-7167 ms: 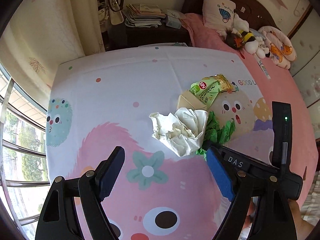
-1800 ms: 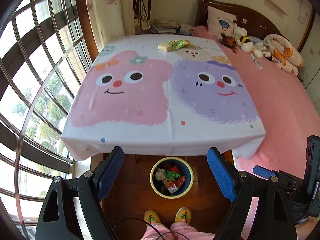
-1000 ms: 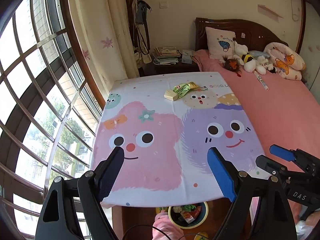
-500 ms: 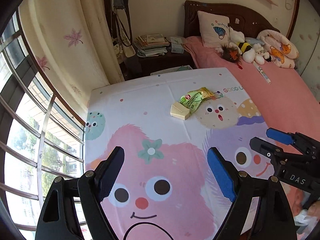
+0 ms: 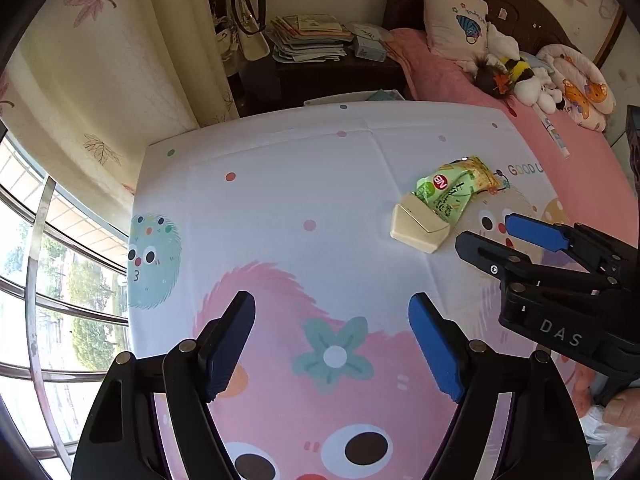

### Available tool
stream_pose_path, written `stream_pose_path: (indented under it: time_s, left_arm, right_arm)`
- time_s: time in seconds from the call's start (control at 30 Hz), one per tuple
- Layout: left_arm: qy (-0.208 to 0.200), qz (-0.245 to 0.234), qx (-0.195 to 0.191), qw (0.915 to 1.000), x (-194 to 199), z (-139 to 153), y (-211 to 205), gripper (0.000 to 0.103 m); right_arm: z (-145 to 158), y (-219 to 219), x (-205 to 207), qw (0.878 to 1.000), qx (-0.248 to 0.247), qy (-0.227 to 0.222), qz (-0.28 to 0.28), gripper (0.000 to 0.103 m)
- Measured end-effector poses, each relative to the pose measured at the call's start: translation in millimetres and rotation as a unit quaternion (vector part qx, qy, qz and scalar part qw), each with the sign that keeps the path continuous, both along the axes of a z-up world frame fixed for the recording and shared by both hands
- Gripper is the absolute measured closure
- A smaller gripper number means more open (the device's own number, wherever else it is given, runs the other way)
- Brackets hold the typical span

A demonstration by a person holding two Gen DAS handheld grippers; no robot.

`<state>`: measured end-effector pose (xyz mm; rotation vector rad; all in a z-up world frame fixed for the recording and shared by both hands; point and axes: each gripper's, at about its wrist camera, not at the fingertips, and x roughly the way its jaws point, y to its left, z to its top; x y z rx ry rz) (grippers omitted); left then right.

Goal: Collect trash
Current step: 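Grasp the beige box with the left tool while the right tool grasps the green cracker bag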

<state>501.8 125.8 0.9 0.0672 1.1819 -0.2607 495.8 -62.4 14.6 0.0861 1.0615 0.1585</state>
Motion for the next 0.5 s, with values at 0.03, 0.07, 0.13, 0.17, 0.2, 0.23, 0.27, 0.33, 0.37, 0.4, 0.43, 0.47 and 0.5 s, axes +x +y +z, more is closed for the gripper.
stream_pose_path:
  time_s: [0.03,0.07,0.13,0.17,0.2,0.23,0.27,0.33,0.37,0.4,0.43,0.47,0.5]
  left_arm:
    - [0.0,0.0,0.001,1.0,6.8,-4.6,1.6,0.022]
    - [0.0,-0.001,0.002,1.0,8.9,-6.5,2.2,0.022]
    - [0.0,-0.004,0.003,1.0,18.5,-13.3,3.6,0.022]
    - [0.0,-0.005,0.003,1.0,20.7,-14.6,3.8,0.022]
    - [0.0,-0.007,0.002,1.0,24.8,-17.5,3.5,0.022]
    - [0.0,-0.011,0.001,0.9999,27.5,-19.2,1.3,0.022]
    - [0.001,-0.016,-0.002,0.9999,28.6,-20.9,-1.6,0.022]
    - [0.002,-0.031,-0.007,0.9995,27.8,-22.7,-11.6,0.022]
    - [0.001,-0.04,-0.008,0.9992,29.5,-23.7,-17.1,0.022]
    - [0.001,-0.051,-0.008,0.9986,29.8,-24.3,-24.4,0.022]
    - [0.002,-0.063,-0.008,0.998,29.5,-24.9,-32.3,0.022]
    - [0.002,-0.073,-0.007,0.9973,29.4,-25.1,-41.4,0.022]
    - [0.002,-0.085,-0.006,0.9963,30.7,-26.8,-48.8,0.022]
  right_arm:
    - [-6.1,3.2,7.9,1.0,-0.003,0.002,0.002,0.042]
    - [-11.9,6.0,14.8,1.0,-0.004,0.004,0.004,0.042]
    - [-22.2,9.4,24.6,1.0,-0.005,0.009,0.005,0.042]
    - [-27.2,8.9,26.7,1.0,-0.007,0.013,0.004,0.042]
    - [-30.8,7.1,27.8,1.0,-0.006,0.016,0.002,0.042]
    - [-35.0,5.7,30.4,1.0,-0.003,0.019,-0.003,0.042]
    - [-37.6,2.6,29.9,1.0,0.0,0.021,-0.008,0.042]
    - [-42.1,-2.7,28.4,1.0,0.005,0.022,-0.017,0.042]
    - [-43.1,-5.6,26.1,1.0,0.004,0.02,-0.021,0.042]
    - [-44.2,-8.5,24.6,1.0,0.002,0.018,-0.024,0.043]
    - [-44.5,-12.3,23.0,0.999,-0.001,0.017,-0.029,0.044]
    - [-44.4,-17.4,20.1,0.999,-0.001,0.015,-0.034,0.045]
    - [-43.8,-21.6,17.2,0.999,-0.001,0.015,-0.041,0.045]
